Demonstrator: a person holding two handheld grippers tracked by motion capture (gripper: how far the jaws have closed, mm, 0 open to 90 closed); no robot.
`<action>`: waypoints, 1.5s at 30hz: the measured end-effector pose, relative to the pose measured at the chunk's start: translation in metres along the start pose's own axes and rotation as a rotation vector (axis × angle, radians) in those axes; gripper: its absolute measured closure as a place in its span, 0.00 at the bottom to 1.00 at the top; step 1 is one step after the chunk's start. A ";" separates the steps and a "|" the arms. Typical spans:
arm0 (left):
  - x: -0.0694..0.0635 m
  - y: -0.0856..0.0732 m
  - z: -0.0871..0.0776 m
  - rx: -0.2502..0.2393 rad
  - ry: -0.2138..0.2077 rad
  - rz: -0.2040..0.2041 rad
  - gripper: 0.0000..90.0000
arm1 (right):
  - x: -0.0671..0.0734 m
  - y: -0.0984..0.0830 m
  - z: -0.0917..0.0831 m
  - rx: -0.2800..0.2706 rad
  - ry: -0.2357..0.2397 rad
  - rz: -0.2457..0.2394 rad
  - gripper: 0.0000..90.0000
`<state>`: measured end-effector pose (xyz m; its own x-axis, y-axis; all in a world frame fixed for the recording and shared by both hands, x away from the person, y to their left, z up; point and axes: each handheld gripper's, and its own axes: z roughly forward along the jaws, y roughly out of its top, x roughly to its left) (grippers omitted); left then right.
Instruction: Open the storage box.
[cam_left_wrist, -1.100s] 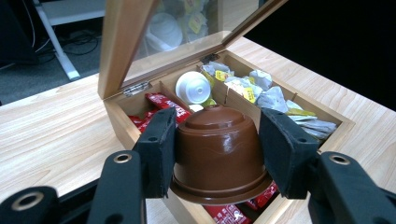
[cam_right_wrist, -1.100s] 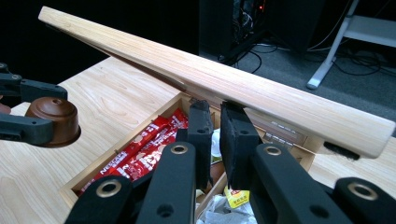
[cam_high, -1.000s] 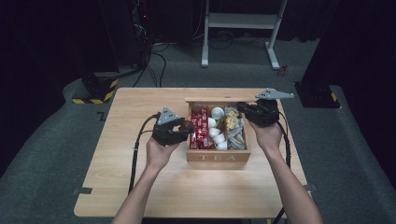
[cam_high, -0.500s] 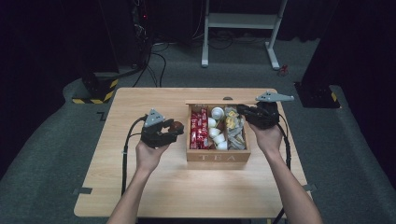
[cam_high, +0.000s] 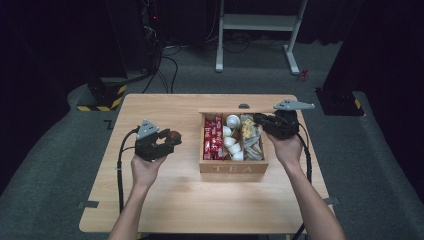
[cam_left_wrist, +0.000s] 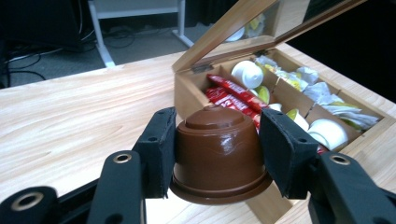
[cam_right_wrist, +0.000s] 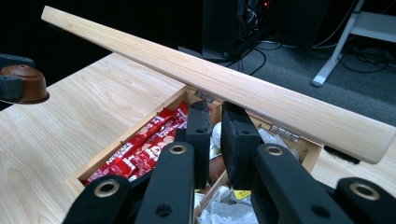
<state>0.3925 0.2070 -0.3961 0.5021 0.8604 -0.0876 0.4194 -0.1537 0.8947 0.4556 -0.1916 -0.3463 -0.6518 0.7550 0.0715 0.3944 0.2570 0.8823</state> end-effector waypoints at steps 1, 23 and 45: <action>0.002 -0.002 -0.001 0.004 0.006 -0.001 0.54 | 0.000 0.000 0.000 0.000 0.000 0.001 0.91; 0.030 -0.037 -0.008 0.032 0.113 -0.049 0.53 | 0.003 -0.007 -0.001 0.004 0.006 0.005 0.90; 0.037 -0.070 0.014 0.088 0.169 -0.071 0.53 | 0.005 -0.017 -0.005 0.012 0.019 0.008 0.90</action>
<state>0.3924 0.2426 -0.4686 0.3384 0.9386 -0.0675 0.5174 -0.1257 0.8465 0.4421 -0.1955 -0.3585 -0.6609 0.7454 0.0870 0.4070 0.2586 0.8761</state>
